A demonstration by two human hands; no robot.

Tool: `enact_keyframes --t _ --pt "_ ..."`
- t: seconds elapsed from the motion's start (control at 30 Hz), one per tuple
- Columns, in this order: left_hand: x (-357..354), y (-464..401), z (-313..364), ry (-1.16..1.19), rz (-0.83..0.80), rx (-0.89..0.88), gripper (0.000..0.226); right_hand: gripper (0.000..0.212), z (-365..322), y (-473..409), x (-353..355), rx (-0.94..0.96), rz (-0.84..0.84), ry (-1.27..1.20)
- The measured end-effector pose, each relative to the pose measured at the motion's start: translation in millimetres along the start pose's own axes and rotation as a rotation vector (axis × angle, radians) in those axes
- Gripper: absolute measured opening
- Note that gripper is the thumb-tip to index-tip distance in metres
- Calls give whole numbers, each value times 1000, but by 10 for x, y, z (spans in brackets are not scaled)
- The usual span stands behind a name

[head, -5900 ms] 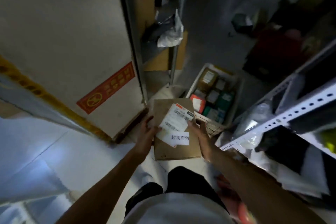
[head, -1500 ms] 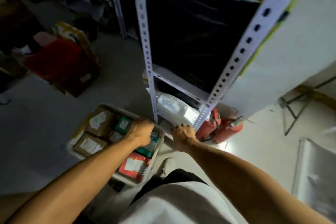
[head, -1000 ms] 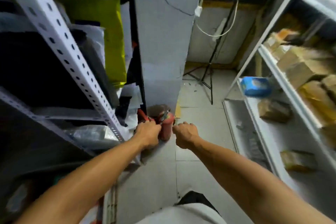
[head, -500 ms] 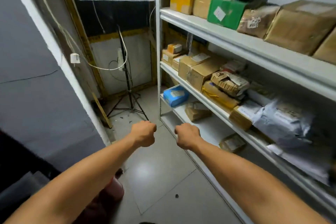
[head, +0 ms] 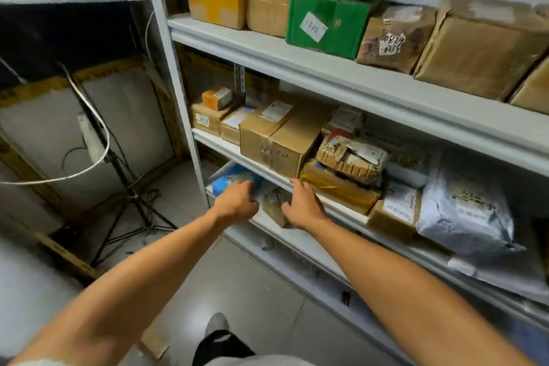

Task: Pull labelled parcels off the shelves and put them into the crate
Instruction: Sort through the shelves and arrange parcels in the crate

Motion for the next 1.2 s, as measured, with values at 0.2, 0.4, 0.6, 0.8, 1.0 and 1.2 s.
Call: enact_keyframes --t 0.2,0.4,0.6,0.8,1.0,1.2 --pt "848 -1088 -226 323 56 -43 63 94 -304 -928 119 -352 160 -423" --pt "984 -1894 -308 699 -212 -41 57 105 -348 -1306 97 -600 154 -670" --pt "975 -2099 -456 656 -43 39 56 104 -659 -1234 31 -751 207 -595" --pt "990 -2243 -948 705 -19 122 53 53 -526 -866 -92 -816 413 -380" --pt "885 -2198 -1126 697 -127 129 59 60 -294 -820 -136 -776 333 -626" --pt "923 -2100 -1222 296 -187 -18 68 87 -216 -852 -107 -620 72 -682"
Point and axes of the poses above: each hand's wrist, its own y-axis away from the middle knuckle, its own x-axis out of the back of the hand, z = x × y, the point moved 3 cm from there along -y, towards the middle knuckle, and after that the axes turned 4 degrees about y, right-handed, at the moved point
